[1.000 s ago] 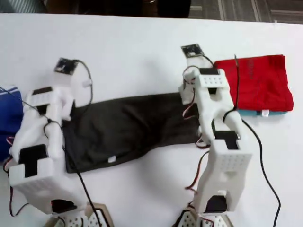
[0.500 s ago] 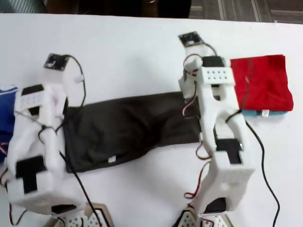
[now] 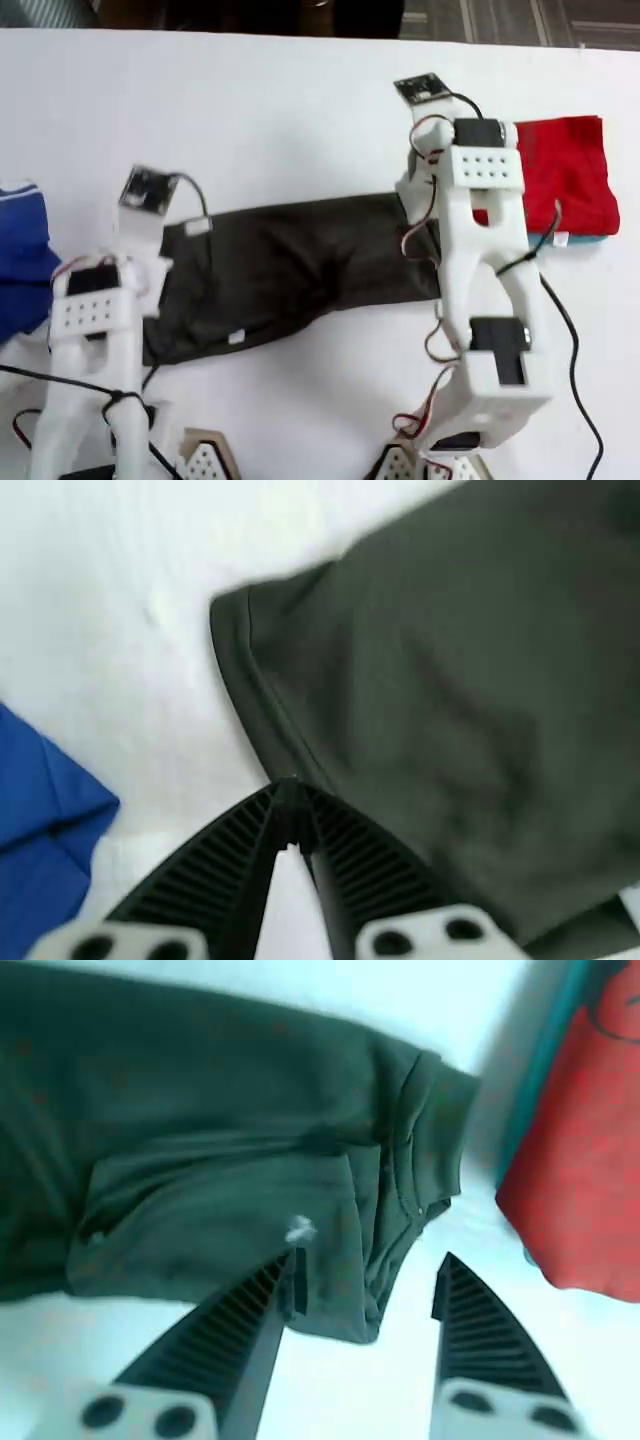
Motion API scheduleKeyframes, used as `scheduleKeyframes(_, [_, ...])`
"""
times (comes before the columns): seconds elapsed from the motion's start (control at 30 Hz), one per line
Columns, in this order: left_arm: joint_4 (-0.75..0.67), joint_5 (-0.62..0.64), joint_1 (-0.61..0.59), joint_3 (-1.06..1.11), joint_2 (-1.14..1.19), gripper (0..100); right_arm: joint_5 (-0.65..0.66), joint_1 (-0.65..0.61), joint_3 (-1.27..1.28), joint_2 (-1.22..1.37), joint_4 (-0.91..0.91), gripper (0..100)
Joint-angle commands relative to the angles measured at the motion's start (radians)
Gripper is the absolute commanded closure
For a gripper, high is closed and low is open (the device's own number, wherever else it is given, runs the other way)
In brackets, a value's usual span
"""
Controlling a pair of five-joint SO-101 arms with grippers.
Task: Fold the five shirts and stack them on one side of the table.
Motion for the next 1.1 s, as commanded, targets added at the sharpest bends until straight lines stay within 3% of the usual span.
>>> scheduleKeyframes(0.0, [-0.044, 0.063, -0.104, -0.01, 0.0, 97, 0.051, 0.024, 0.13, -0.179, -0.031, 78.7])
scheduleKeyframes(0.1, [-0.023, 0.077, -0.141, -0.084, 0.084, 93, 0.074, 0.041, 0.288, -0.278, -0.11, 78.7])
scheduleKeyframes(0.27, [0.064, 0.081, -0.144, -0.228, 0.29, 74, 0.074, 0.053, 0.479, -0.366, -0.196, 78.7])
scheduleKeyframes(0.73, [0.163, 0.126, -0.137, -0.443, 0.692, 76, 0.074, 0.053, 0.528, -0.404, -0.202, 78.7])
scheduleKeyframes(1.07, [0.43, 0.124, -0.018, -0.723, 0.993, 76, 0.074, 0.071, 0.529, -0.455, -0.133, 78.7])
